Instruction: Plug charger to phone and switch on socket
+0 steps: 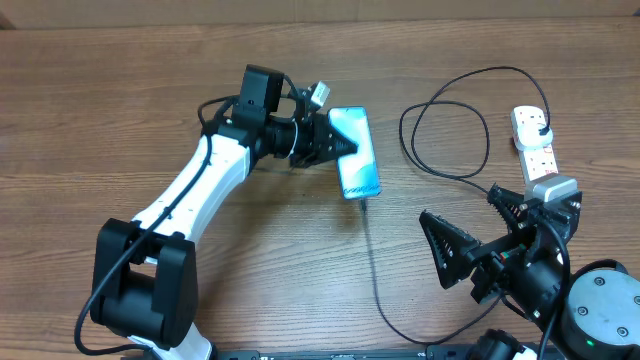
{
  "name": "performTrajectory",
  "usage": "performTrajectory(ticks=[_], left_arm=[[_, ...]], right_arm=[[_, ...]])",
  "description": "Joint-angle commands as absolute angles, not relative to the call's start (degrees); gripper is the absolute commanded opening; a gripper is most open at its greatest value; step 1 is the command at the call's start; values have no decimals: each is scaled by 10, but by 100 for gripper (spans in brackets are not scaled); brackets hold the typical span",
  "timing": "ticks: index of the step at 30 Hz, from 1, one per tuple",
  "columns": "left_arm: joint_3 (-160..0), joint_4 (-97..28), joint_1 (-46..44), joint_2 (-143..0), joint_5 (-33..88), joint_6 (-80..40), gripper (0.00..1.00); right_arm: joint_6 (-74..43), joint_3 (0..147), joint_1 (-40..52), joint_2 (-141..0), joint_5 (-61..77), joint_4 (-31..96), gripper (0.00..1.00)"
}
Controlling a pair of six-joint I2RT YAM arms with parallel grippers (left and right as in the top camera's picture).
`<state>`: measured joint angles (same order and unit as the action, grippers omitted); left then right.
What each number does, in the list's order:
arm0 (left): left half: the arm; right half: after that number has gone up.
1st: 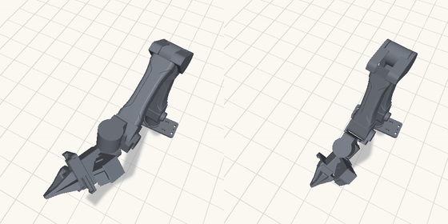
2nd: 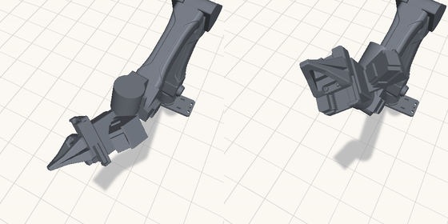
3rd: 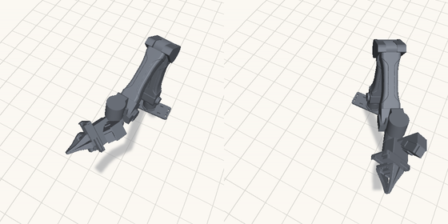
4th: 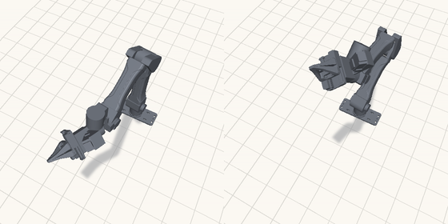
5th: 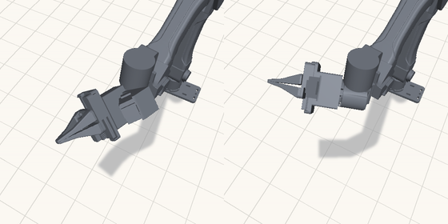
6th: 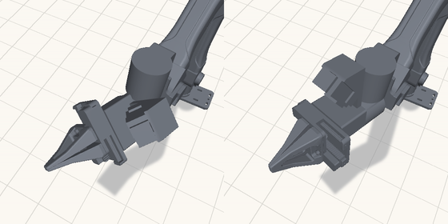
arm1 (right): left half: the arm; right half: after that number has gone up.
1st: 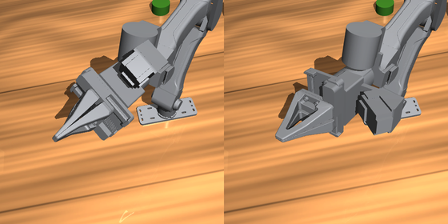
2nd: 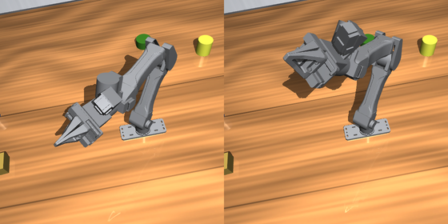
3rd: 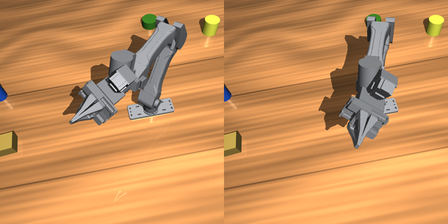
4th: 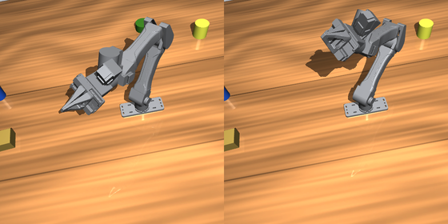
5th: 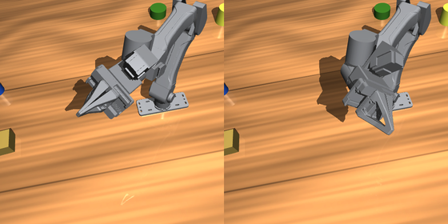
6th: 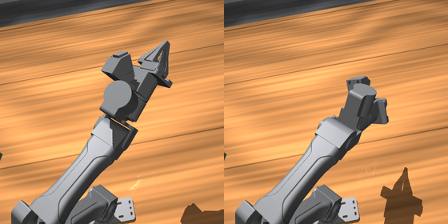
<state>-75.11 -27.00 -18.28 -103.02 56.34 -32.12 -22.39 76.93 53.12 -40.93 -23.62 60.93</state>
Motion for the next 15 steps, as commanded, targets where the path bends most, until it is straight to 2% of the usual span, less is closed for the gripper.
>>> performTrajectory(ticks=[1,4,8,15], left_arm=[[-797,-382,-170,-1047,475,-136,4],[-813,-479,-159,-1070,423,-77,4],[-819,-518,-136,-1115,422,-57,4],[-819,-508,-88,-1204,599,14,4]], right_arm=[[-227,773,530,-409,-249,606,100],[-227,773,530,-409,-248,606,100],[-239,773,530,-409,-249,606,100],[-284,772,530,-413,-248,631,100]])
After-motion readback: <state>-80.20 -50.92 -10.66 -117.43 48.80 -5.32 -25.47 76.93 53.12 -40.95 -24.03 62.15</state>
